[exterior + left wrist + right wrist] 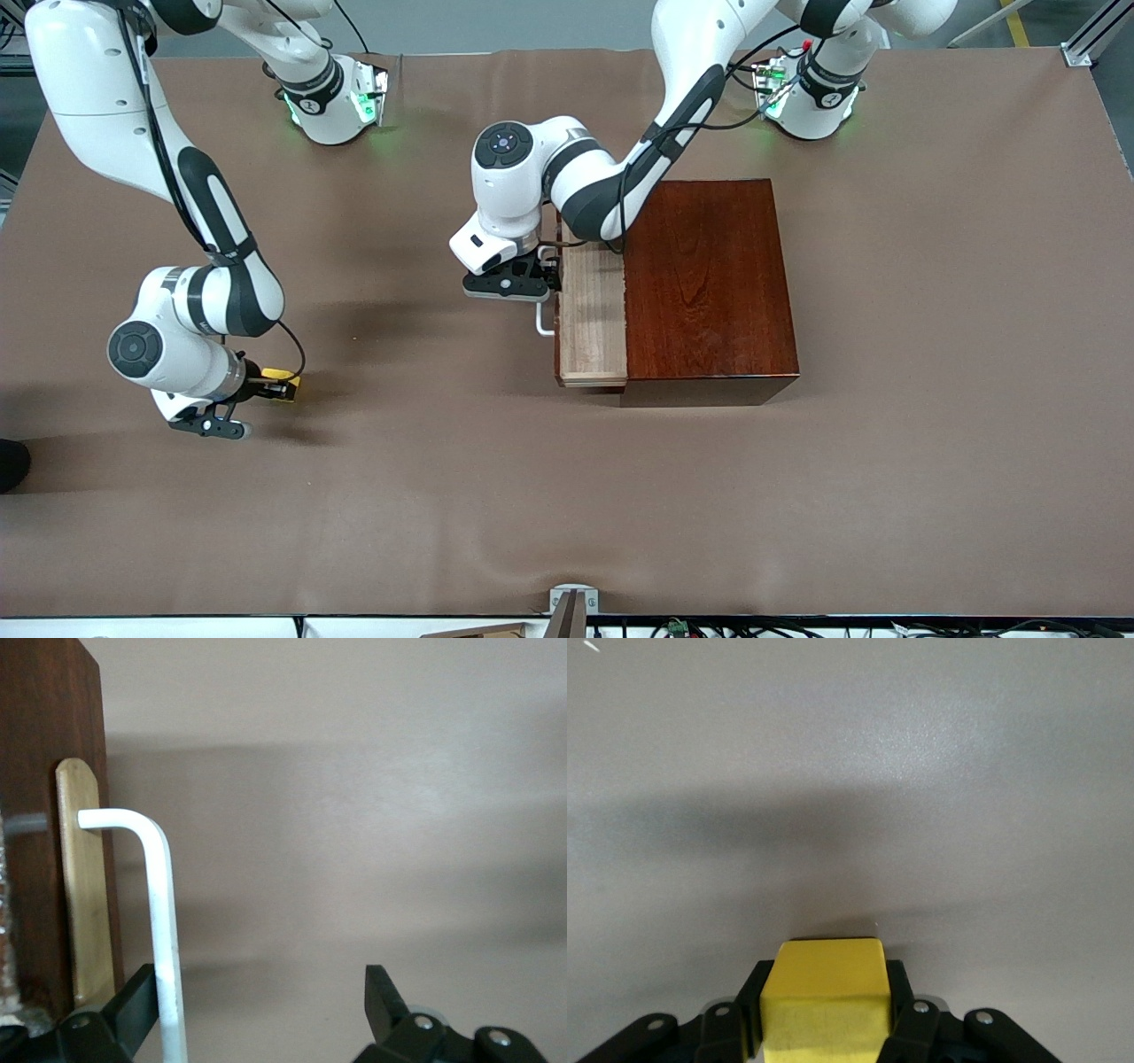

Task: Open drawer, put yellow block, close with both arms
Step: 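Pull the drawer open with the left gripper while the right gripper grasps the cube, then lift the yellow cube with the right gripper while the left gripper withdraws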

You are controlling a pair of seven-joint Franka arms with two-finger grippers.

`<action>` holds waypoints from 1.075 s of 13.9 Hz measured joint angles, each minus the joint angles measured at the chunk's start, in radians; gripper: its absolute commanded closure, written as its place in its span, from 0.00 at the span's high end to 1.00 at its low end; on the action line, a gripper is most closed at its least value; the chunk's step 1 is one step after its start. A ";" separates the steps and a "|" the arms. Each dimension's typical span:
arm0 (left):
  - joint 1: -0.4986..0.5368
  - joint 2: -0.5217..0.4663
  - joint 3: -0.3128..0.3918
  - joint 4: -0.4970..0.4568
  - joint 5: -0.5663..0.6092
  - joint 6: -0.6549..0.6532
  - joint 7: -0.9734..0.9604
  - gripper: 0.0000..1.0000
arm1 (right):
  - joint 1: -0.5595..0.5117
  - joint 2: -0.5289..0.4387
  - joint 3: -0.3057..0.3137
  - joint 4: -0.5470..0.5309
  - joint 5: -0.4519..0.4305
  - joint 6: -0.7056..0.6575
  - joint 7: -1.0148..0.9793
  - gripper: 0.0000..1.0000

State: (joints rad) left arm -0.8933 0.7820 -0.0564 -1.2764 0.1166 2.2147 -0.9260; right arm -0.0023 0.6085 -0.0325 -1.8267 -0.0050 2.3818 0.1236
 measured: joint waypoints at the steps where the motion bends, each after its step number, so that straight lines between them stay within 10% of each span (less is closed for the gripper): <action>1: 0.000 0.001 0.000 0.000 -0.004 0.012 0.000 1.00 | -0.001 -0.002 0.000 0.000 0.000 0.000 -0.018 0.00; 15: 0.003 0.020 -0.048 -0.001 -0.029 0.164 0.000 1.00 | -0.042 -0.141 -0.003 0.057 0.000 -0.181 -0.356 0.00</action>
State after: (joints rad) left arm -0.8908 0.8017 -0.1047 -1.2771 0.0879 2.3784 -0.9260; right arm -0.0438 0.4674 -0.0355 -1.7700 -0.0046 2.2004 -0.2324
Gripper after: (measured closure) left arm 0.000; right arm 0.445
